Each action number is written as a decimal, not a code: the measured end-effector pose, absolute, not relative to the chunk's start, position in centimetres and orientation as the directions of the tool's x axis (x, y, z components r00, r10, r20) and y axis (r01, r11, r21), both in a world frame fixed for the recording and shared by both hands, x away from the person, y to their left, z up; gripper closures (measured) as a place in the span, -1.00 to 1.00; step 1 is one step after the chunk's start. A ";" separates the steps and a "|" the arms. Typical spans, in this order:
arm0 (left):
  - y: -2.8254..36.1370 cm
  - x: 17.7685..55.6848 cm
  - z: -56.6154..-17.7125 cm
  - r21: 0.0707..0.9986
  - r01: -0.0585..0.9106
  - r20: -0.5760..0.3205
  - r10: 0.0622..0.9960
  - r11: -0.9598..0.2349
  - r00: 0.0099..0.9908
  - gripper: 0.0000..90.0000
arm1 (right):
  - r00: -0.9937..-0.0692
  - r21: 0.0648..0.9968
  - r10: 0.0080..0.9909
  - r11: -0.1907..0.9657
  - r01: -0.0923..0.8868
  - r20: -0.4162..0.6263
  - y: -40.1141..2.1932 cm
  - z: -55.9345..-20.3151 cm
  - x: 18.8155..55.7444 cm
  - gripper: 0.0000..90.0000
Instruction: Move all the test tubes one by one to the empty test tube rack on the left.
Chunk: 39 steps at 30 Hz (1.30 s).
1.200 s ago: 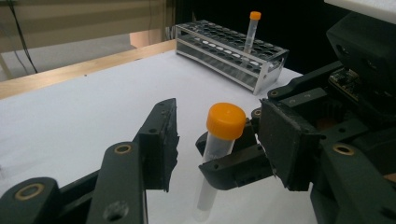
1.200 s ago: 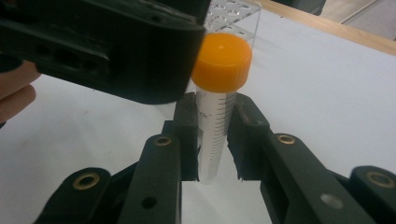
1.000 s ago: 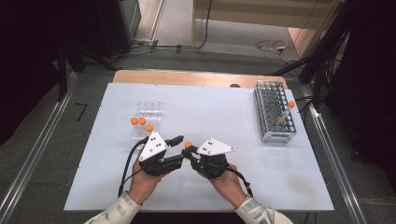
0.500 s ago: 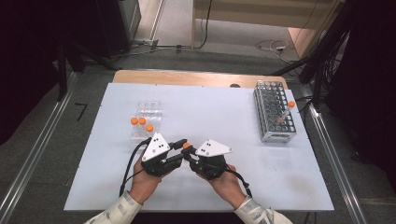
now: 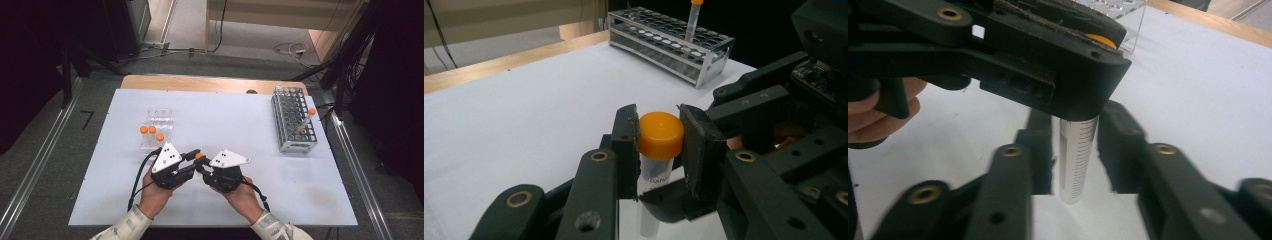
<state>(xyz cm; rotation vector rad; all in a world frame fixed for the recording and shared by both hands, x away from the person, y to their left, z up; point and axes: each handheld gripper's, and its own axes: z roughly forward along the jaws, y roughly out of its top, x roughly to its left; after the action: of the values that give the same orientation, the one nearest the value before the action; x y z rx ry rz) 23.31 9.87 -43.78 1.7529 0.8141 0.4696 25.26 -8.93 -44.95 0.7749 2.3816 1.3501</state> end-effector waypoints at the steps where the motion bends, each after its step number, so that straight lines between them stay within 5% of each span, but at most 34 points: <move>1: 9.9 23.3 -43.8 0.940 0.293 -0.081 0.724 -0.172 0.685 0.56 | -0.812 0.856 0.584 0.414 0.309 0.011 -8.9 -44.9 25.3 0.40; 10: 10.4 23.3 -43.6 0.943 0.292 -0.089 0.728 -0.158 0.680 0.57 | -0.806 0.864 0.591 0.392 0.315 0.026 -9.8 -44.5 25.6 -0.13; 15: 10.6 23.2 -43.4 0.944 0.294 -0.094 0.731 -0.151 0.676 0.57 | -0.793 0.865 0.608 0.381 0.325 0.030 -10.4 -44.4 25.9 -0.24; 39: 13.5 23.1 -41.6 0.955 0.287 -0.136 0.755 -0.071 0.641 0.57 | -0.765 0.857 0.643 0.377 0.352 0.031 -11.7 -44.8 26.5 -0.34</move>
<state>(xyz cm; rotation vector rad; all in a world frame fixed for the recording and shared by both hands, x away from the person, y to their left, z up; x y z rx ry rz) 23.08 13.49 -41.63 1.6480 0.8697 0.4808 26.51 -11.71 -44.79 0.8739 2.3347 1.3380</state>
